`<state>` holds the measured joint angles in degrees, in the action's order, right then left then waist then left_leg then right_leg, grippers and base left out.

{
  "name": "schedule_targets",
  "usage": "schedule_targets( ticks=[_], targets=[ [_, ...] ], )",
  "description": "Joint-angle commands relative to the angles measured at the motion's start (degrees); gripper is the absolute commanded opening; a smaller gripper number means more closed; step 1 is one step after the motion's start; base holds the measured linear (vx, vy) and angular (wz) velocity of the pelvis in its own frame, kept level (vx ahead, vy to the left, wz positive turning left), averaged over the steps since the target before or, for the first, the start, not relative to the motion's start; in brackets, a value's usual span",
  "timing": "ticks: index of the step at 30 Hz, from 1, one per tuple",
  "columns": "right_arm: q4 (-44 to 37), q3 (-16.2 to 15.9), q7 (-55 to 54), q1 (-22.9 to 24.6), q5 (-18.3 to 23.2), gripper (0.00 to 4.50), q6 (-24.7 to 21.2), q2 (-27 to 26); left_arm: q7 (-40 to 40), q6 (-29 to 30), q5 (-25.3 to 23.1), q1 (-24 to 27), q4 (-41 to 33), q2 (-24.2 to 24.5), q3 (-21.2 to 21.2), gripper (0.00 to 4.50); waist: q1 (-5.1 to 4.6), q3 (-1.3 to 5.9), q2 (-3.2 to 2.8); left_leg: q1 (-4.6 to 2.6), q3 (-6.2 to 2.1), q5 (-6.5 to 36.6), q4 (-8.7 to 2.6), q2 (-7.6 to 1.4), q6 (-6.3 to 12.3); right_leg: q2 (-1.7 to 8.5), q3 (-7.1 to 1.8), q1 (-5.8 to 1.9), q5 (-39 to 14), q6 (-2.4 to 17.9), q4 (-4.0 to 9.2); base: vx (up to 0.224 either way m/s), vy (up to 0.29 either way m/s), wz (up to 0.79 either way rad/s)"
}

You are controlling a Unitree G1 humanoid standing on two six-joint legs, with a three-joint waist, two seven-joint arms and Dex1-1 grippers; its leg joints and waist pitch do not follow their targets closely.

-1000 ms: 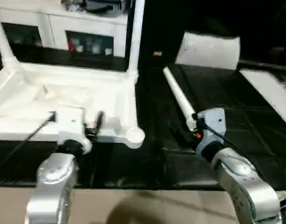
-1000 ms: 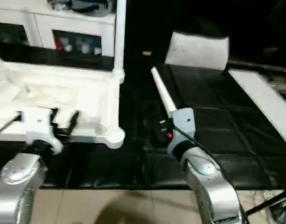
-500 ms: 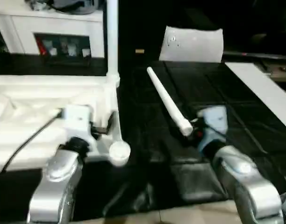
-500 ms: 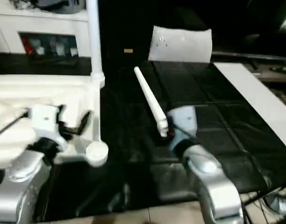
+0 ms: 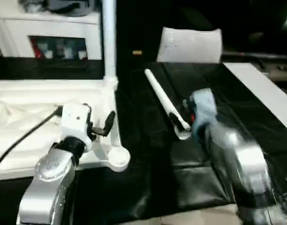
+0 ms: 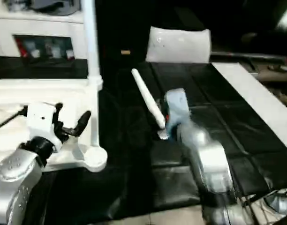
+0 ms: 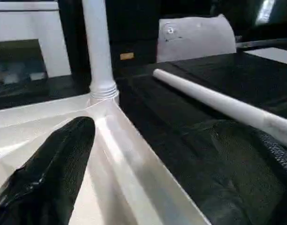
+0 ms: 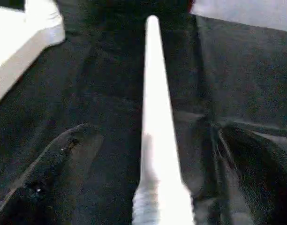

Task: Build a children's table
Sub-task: Rotate table base, then pick table leg

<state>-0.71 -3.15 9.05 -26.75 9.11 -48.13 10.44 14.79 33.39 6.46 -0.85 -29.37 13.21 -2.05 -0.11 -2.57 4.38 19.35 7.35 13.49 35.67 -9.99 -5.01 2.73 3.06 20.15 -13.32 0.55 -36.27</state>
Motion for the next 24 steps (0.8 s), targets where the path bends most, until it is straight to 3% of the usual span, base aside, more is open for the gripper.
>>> schedule_targets(
  ticks=[1,2,3,4,5,6,9,14,17,18,24],
  targets=[
    [12.84,1.14,0.86,-6.92,-1.27,4.5,3.86,0.49,4.21,3.49,2.69,0.07,-3.21,2.54,1.45,4.43,0.15,2.16,-0.25,0.89,-0.43,8.99,-5.05,-2.21,-2.44,5.06,-3.08,-1.5,-14.9,7.86,4.66,0.0,0.0,0.0],
    [18.15,0.99,1.27,-9.86,-1.89,4.5,5.71,0.76,5.92,4.57,3.47,0.38,-4.46,3.94,1.99,4.43,0.49,2.78,-0.48,0.71,-0.14,6.26,-4.39,-2.43,-2.63,5.06,-3.32,-1.11,-10.95,8.42,4.1,0.0,0.0,0.0],
    [22.87,1.16,1.56,-12.47,-2.08,4.5,7.13,0.83,7.29,5.55,4.29,0.6,-5.64,5.07,2.29,4.43,0.49,2.88,-0.5,0.83,0.0,4.84,-4.31,-2.34,-2.48,4.82,-3.29,-1.02,-8.17,9.0,3.73,0.0,0.0,0.0],
    [32.35,1.69,2.08,-17.73,-2.36,4.5,10.2,0.98,9.54,7.9,6.2,0.85,-8.14,7.12,2.37,4.43,0.45,2.71,-0.17,1.44,0.23,2.82,-4.25,-2.06,-2.0,4.45,-3.3,-1.02,-3.71,10.07,3.19,0.0,0.0,0.0],
    [32.98,1.7,2.1,-18.08,-2.38,4.5,10.36,0.99,9.64,8.04,6.31,0.85,-8.29,7.24,2.35,4.43,0.75,2.82,-0.42,1.52,0.49,1.5,-4.14,-2.12,-1.56,4.35,-3.25,-1.1,-0.66,10.8,2.99,0.0,0.0,0.0],
    [40.34,1.88,2.54,-21.96,-2.7,4.5,12.36,1.2,10.71,9.66,7.55,0.96,-10.0,8.57,2.04,4.43,0.86,2.52,-0.03,1.4,0.75,1.5,-4.17,-2.32,-1.26,4.33,-3.29,-0.74,0.3,11.06,3.04,0.0,0.0,0.0],
    [49.29,1.51,3.41,-26.21,-4.02,4.5,15.15,1.64,12.27,12.35,9.3,1.46,-12.42,10.89,1.75,4.43,1.01,2.01,-0.23,1.17,1.1,5.19,-4.33,-2.75,-1.85,4.27,-3.03,-0.23,-3.63,11.93,3.07,0.0,0.0,0.0],
    [61.24,2.27,3.53,-31.03,-4.65,4.5,18.53,1.18,15.0,16.93,13.36,2.62,-16.08,14.32,0.74,4.43,1.59,1.9,0.25,1.14,1.43,4.83,-4.43,-2.78,-2.84,4.15,-3.02,-0.18,-3.8,11.15,2.79,0.0,0.0,0.0],
    [67.88,2.22,3.84,-33.43,-5.39,4.5,16.7,0.87,16.15,19.45,14.97,3.3,-18.04,15.98,0.49,4.43,1.8,2.02,0.34,1.3,1.6,1.96,-4.32,-2.84,-2.33,4.0,-3.07,-0.25,-0.2,11.34,2.43,0.0,0.0,0.0],
    [68.9,2.37,4.11,-33.8,-5.38,4.32,16.91,0.81,16.11,19.73,15.13,3.25,-18.17,16.06,0.42,4.48,1.83,2.14,0.64,1.52,1.69,0.65,-4.24,-2.72,-1.83,3.95,-3.08,-0.32,1.75,11.65,2.23,0.0,0.0,0.0],
    [72.74,4.05,6.67,-35.14,-4.23,3.85,15.8,-0.02,15.7,20.59,16.13,3.07,-18.59,16.65,0.09,4.5,1.84,1.79,0.64,1.47,1.8,2.68,-4.36,-2.98,-1.7,4.12,-3.12,-0.14,-0.7,11.55,2.52,0.0,0.0,0.0]
  ],
)
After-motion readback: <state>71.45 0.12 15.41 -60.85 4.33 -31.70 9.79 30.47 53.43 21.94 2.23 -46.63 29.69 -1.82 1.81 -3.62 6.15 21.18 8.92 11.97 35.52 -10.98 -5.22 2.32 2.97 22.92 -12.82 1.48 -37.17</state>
